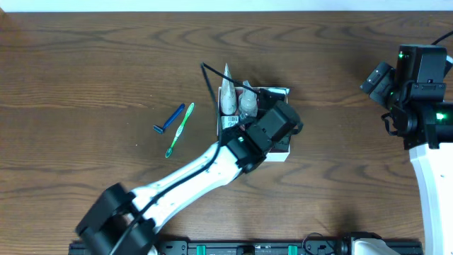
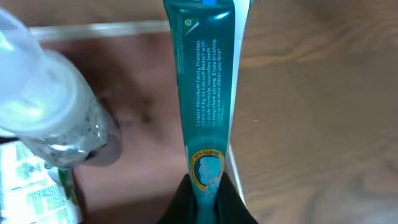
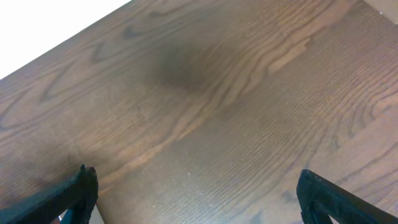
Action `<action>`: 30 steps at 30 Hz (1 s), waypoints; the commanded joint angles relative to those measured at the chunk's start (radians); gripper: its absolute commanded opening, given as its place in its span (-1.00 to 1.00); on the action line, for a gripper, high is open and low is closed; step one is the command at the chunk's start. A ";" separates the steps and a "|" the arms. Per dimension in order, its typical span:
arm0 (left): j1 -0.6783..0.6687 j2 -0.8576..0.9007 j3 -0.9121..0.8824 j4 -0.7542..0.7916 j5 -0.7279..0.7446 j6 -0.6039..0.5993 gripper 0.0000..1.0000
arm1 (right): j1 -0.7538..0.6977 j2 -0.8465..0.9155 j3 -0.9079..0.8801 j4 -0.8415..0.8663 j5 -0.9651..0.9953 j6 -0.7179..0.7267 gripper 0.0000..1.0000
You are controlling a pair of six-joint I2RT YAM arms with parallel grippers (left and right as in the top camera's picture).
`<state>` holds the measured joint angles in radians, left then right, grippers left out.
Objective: Pack container
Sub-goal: 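Lift the toothpaste tube and carry it over the box, then lower the toothpaste tube into the box, release, and withdraw left arm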
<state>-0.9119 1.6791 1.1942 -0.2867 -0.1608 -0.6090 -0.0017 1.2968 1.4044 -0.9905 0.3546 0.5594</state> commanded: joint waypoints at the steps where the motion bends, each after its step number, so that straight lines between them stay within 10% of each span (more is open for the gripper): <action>1: 0.001 0.048 0.005 0.005 -0.084 -0.114 -0.89 | -0.005 -0.001 0.003 -0.001 0.007 0.012 0.98; 17: 0.037 0.156 0.005 0.016 -0.174 -0.156 -0.87 | -0.005 -0.001 0.003 -0.001 0.007 0.012 0.98; 24: 0.037 0.159 0.005 0.021 -0.174 -0.155 -0.32 | -0.005 -0.001 0.003 -0.001 0.007 0.012 0.98; 30: 0.037 0.151 0.007 0.050 -0.174 -0.066 -0.30 | -0.005 -0.001 0.003 -0.001 0.007 0.012 0.99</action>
<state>-0.8787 1.8305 1.1942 -0.2447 -0.3065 -0.7391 -0.0017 1.2968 1.4044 -0.9905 0.3546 0.5594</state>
